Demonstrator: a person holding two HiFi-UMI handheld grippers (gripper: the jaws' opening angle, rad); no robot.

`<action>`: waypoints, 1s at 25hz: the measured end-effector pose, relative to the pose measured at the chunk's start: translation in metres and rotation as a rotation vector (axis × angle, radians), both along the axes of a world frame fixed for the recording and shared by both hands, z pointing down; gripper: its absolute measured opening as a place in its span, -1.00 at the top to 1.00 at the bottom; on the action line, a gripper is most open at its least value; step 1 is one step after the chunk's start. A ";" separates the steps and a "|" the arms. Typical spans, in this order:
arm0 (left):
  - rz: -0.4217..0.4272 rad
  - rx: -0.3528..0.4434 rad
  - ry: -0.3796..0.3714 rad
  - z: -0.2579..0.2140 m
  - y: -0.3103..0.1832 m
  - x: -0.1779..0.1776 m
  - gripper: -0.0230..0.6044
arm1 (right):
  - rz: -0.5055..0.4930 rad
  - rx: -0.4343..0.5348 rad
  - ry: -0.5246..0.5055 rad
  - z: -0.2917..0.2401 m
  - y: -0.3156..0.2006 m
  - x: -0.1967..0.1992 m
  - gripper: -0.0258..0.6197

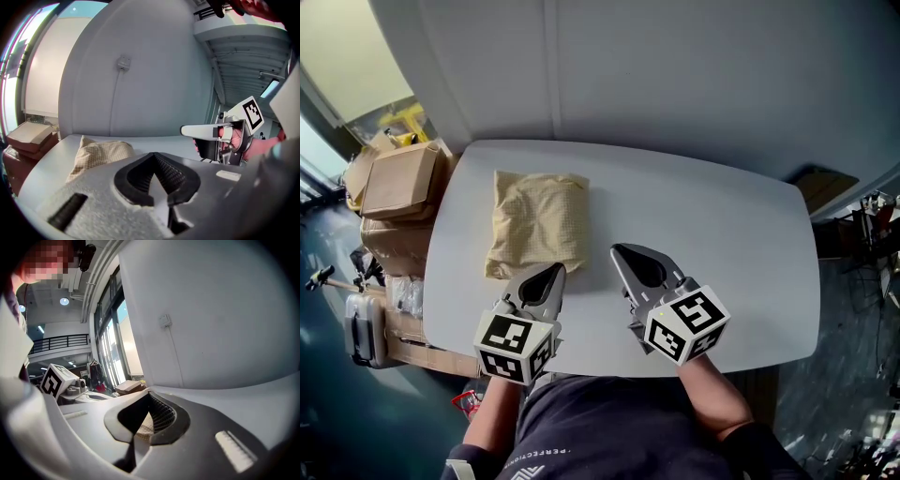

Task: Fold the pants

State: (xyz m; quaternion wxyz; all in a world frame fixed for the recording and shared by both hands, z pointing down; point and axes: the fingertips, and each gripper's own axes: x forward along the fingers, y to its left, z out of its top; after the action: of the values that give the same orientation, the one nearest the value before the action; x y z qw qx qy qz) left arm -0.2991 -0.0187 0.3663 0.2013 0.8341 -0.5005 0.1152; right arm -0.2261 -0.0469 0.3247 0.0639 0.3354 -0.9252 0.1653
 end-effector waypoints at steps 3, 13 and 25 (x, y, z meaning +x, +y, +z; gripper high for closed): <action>0.007 -0.020 0.014 0.010 0.006 0.008 0.95 | 0.004 0.003 0.041 0.012 0.010 0.007 0.92; -0.014 -0.062 -0.071 0.033 0.015 0.006 0.95 | 0.028 -0.074 0.067 0.047 0.034 0.025 0.92; -0.071 -0.073 -0.072 0.037 0.030 -0.009 0.95 | -0.004 -0.118 0.045 0.056 0.041 0.012 0.92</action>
State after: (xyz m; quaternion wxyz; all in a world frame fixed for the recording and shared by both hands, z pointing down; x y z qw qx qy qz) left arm -0.3084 0.0113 0.4033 0.2177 0.8031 -0.5323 0.1560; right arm -0.2137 -0.0056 0.3807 0.1047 0.3329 -0.9129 0.2118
